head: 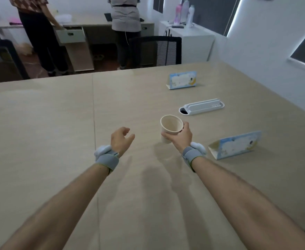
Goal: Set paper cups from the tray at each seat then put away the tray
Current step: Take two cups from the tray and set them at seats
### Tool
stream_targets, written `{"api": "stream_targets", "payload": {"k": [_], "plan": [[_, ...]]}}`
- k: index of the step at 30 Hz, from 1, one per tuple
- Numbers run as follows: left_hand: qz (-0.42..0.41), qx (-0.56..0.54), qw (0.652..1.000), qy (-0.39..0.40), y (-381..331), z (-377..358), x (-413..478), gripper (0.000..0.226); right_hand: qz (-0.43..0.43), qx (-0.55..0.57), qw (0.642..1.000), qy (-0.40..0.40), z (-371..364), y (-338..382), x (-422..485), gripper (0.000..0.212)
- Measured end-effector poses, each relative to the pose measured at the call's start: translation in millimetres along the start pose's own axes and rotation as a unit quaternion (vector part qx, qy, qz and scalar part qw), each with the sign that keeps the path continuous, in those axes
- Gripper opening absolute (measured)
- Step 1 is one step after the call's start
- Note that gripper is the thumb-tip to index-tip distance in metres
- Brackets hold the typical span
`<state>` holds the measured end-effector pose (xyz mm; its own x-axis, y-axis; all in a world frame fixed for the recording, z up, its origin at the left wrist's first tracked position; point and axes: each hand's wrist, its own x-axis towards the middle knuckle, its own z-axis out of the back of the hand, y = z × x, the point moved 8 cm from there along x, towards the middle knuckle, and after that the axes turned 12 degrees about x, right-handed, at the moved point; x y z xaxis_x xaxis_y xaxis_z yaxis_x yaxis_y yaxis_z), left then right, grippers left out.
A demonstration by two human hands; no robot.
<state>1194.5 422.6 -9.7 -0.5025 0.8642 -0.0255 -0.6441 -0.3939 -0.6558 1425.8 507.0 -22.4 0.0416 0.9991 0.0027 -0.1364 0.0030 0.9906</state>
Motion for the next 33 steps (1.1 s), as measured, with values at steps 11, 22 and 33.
{"api": "stream_targets", "payload": {"k": [11, 22, 33], "plan": [[-0.065, 0.023, 0.996, 0.049, -113, -95, 33, 0.039, -0.035, -0.092, 0.994, -0.039, 104, -29, 118, 0.073], [-0.057, 0.038, 0.996, 0.064, -123, -124, 48, 0.04, -0.124, -0.141, 0.982, -0.025, 102, -54, 159, 0.077], [-0.031, 0.022, 0.998, 0.05, -118, -118, 43, 0.039, -0.167, -0.148, 0.975, -0.019, 113, -56, 153, 0.081]]}}
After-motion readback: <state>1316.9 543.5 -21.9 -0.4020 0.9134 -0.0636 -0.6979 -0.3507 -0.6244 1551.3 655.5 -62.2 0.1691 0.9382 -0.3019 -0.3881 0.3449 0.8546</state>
